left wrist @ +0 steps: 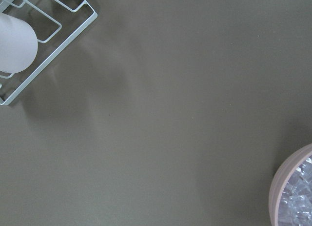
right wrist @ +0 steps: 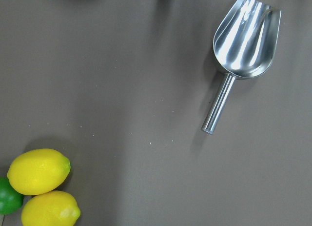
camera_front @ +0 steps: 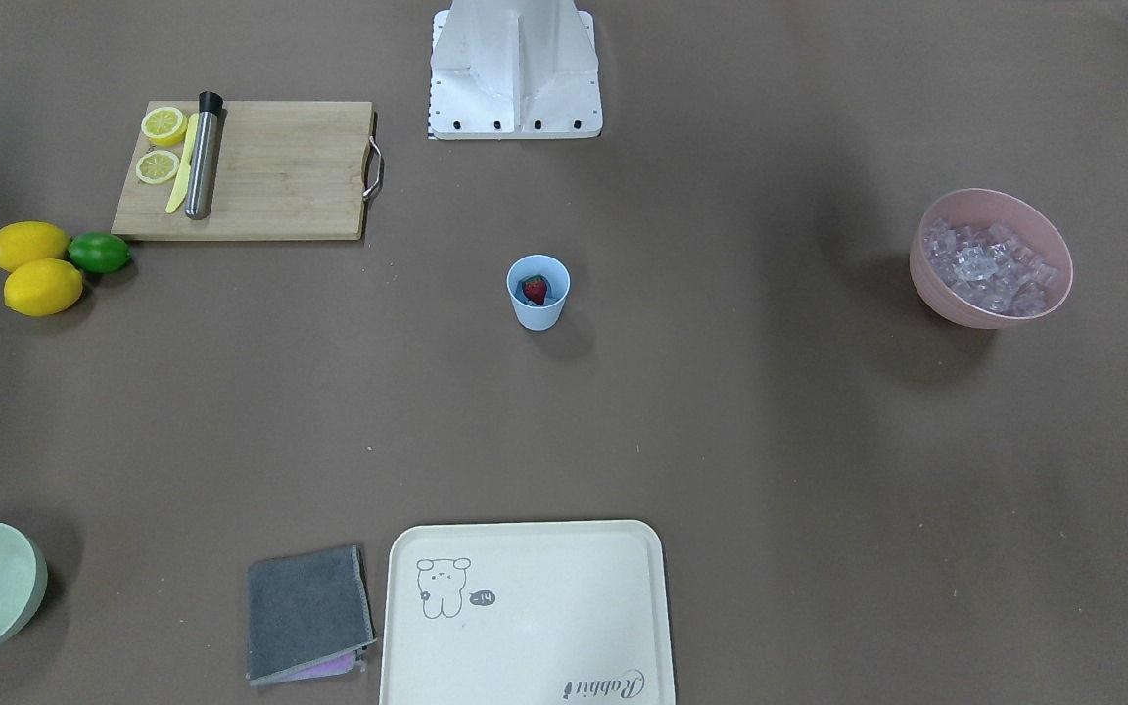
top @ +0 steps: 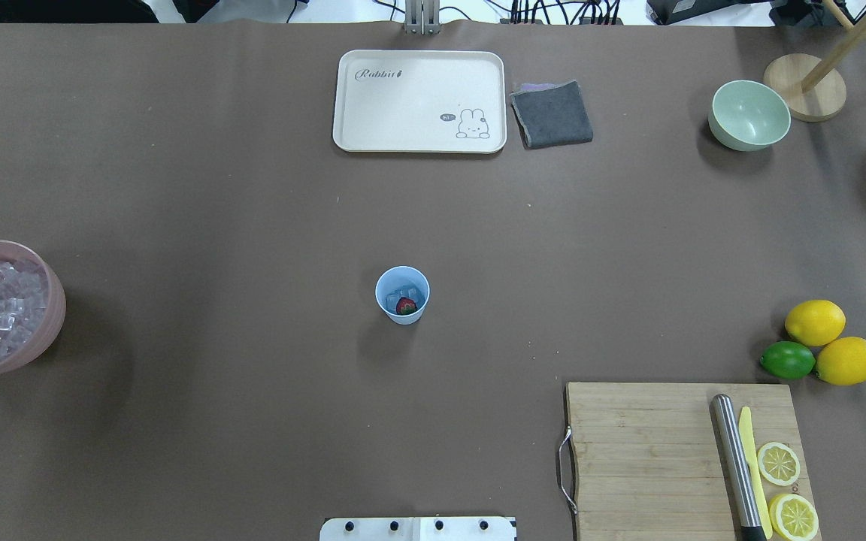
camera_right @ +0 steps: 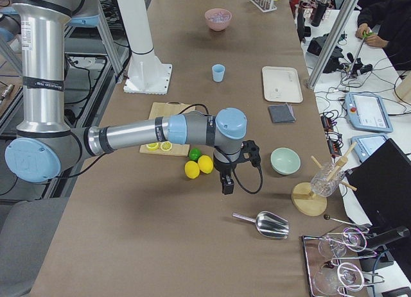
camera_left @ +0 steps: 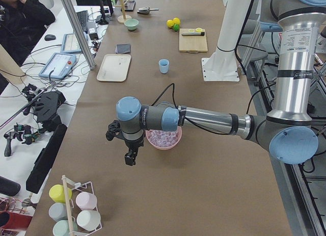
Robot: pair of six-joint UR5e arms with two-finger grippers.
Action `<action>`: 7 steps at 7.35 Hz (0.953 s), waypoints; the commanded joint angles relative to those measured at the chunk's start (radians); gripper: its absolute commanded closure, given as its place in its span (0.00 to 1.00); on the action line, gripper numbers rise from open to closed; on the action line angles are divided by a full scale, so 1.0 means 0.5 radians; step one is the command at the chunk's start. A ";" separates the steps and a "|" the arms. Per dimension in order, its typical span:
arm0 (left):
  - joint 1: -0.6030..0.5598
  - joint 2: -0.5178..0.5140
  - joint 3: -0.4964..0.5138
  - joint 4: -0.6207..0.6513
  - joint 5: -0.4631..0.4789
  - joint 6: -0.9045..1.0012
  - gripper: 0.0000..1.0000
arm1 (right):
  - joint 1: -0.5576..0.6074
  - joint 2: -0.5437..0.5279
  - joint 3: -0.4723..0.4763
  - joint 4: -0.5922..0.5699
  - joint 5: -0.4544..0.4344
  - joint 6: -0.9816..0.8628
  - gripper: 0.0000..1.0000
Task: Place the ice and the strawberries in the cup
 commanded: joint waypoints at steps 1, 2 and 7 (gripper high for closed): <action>0.000 0.002 -0.001 0.000 0.000 0.000 0.02 | 0.000 0.000 0.003 0.000 -0.001 0.000 0.00; 0.000 0.002 -0.001 0.000 0.000 0.000 0.02 | 0.000 0.000 0.003 0.000 0.002 0.000 0.00; 0.000 0.018 -0.001 0.000 0.000 0.000 0.02 | -0.003 -0.006 0.010 0.000 0.030 0.000 0.00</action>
